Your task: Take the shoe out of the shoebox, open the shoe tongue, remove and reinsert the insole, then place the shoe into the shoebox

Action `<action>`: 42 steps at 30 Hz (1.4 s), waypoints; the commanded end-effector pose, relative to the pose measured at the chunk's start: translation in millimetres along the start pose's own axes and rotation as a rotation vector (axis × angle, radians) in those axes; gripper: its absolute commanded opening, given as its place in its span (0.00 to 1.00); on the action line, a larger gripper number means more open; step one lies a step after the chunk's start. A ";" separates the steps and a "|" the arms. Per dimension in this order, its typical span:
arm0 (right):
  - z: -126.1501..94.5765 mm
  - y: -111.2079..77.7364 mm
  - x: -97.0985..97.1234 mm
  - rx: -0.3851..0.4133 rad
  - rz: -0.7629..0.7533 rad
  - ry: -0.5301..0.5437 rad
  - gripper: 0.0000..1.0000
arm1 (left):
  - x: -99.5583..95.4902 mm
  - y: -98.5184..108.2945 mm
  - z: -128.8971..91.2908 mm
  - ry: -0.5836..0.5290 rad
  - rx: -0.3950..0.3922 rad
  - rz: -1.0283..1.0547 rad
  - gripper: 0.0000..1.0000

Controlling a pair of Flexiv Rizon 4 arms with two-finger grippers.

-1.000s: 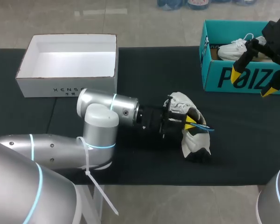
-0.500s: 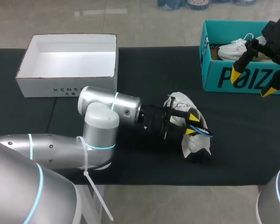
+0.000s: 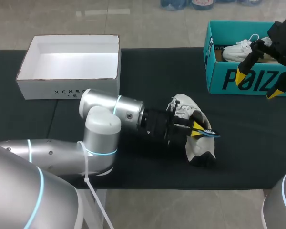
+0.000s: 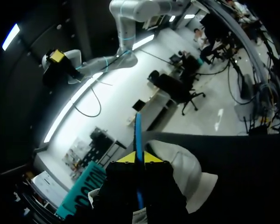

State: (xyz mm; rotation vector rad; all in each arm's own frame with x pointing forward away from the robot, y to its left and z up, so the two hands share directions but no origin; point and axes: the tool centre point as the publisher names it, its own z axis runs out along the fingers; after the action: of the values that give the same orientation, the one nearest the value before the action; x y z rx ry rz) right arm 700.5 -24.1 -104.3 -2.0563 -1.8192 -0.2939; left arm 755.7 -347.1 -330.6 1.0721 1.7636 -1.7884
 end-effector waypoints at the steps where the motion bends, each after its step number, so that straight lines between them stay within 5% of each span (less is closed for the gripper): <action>1: 0.7 1.5 0.6 0.002 0.001 -0.002 1.00 | -6.3 7.9 0.5 0.029 -0.003 0.009 0.00; 15: 0.7 1.5 0.6 0.002 0.001 -0.002 1.00 | -4.6 46.3 -0.3 0.100 -0.037 0.009 0.00; 22: 0.7 1.5 0.6 0.002 0.001 -0.002 1.00 | 1.1 39.1 -2.7 0.089 -0.037 -0.003 0.00; 27: 0.7 1.5 0.6 0.002 0.001 -0.002 1.00 | -0.8 26.3 -10.9 0.070 -0.040 -0.003 0.29; 29: 0.7 1.5 0.6 0.002 0.001 -0.002 1.00 | -3.8 20.0 -13.6 0.061 -0.041 0.006 0.49; 42: 0.7 1.5 0.6 0.002 0.001 -0.002 1.00 | -1.1 2.3 -5.7 0.061 -0.013 0.012 0.25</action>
State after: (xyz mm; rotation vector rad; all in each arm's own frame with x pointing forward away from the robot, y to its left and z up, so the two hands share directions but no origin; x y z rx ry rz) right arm 700.5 -24.1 -104.3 -2.0562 -1.8193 -0.2937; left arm 759.7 -339.5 -326.3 1.1424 1.7981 -1.7494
